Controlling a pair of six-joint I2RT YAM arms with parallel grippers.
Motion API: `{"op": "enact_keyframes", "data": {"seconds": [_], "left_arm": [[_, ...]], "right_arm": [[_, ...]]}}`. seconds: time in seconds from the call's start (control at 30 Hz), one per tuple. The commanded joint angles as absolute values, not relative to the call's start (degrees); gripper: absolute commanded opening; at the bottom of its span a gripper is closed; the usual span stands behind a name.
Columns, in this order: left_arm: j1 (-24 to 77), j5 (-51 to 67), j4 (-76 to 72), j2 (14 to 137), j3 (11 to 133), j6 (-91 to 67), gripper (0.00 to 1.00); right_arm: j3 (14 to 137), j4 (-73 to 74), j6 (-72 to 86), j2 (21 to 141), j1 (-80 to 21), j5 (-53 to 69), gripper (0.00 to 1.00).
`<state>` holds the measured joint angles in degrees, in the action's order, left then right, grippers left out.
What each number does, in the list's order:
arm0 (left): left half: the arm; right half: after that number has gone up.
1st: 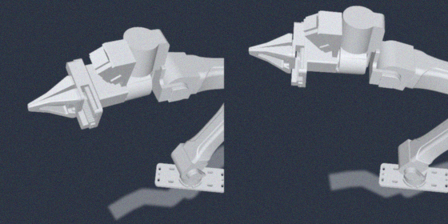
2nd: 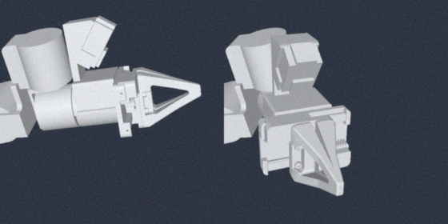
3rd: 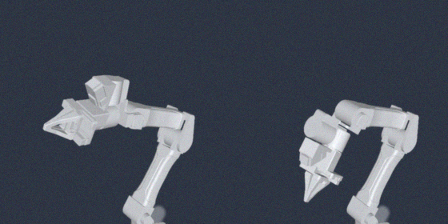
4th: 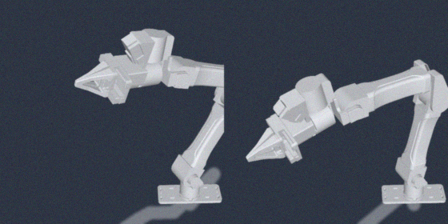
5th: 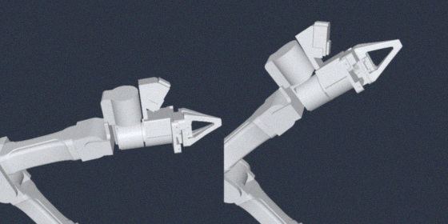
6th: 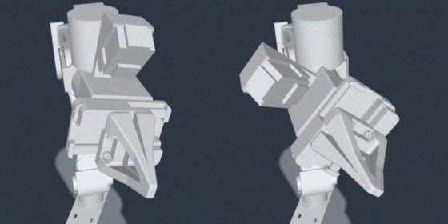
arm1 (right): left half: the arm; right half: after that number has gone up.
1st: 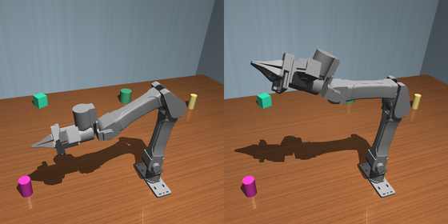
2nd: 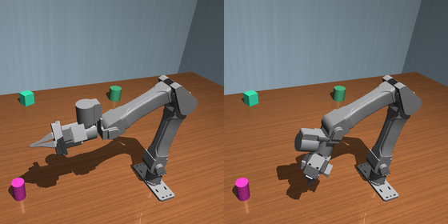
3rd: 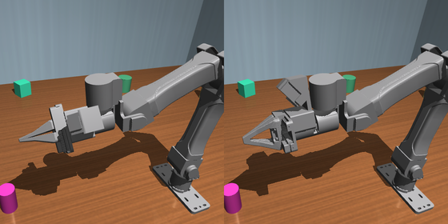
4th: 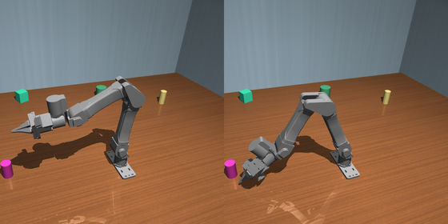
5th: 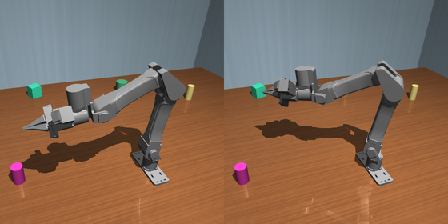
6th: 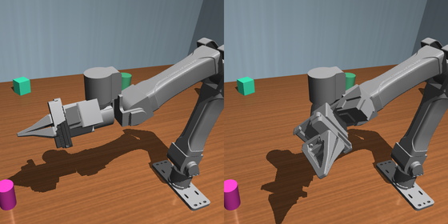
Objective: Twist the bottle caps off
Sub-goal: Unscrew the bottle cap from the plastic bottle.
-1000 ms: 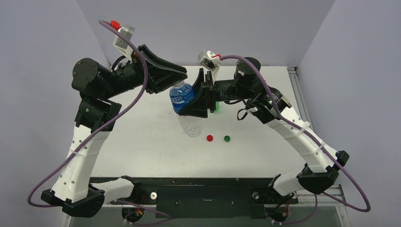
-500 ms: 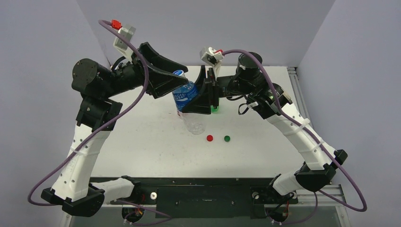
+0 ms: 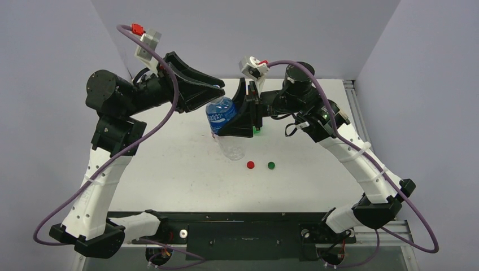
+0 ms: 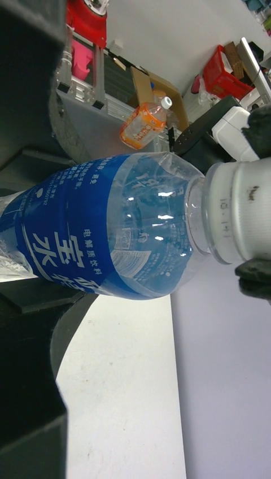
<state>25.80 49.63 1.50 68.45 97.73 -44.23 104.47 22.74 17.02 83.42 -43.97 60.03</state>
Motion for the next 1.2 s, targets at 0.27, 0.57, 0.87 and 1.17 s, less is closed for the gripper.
{"op": "enact_keyframes", "data": {"seconds": [0.27, 0.57, 0.87, 1.17], "left_arm": [[27.2, 45.9, 11.3, 66.8, 103.0, -36.3, 0.0], [27.2, 34.8, 18.9, 67.6, 106.3, -32.6, 0.0], [27.2, 25.2, 22.9, 68.0, 109.2, -30.5, 0.0], [27.2, 18.1, 27.7, 68.5, 112.3, -28.2, 0.0]], "right_arm": [[109.8, 31.2, 10.2, 86.7, -41.7, 43.8, 0.0], [109.9, 31.5, 9.6, 86.3, -42.6, 35.8, 0.0], [106.7, 26.4, 11.6, 85.2, -47.6, 23.5, 0.0], [106.4, 23.8, 9.9, 85.6, -57.1, 2.2, 0.0]]}}
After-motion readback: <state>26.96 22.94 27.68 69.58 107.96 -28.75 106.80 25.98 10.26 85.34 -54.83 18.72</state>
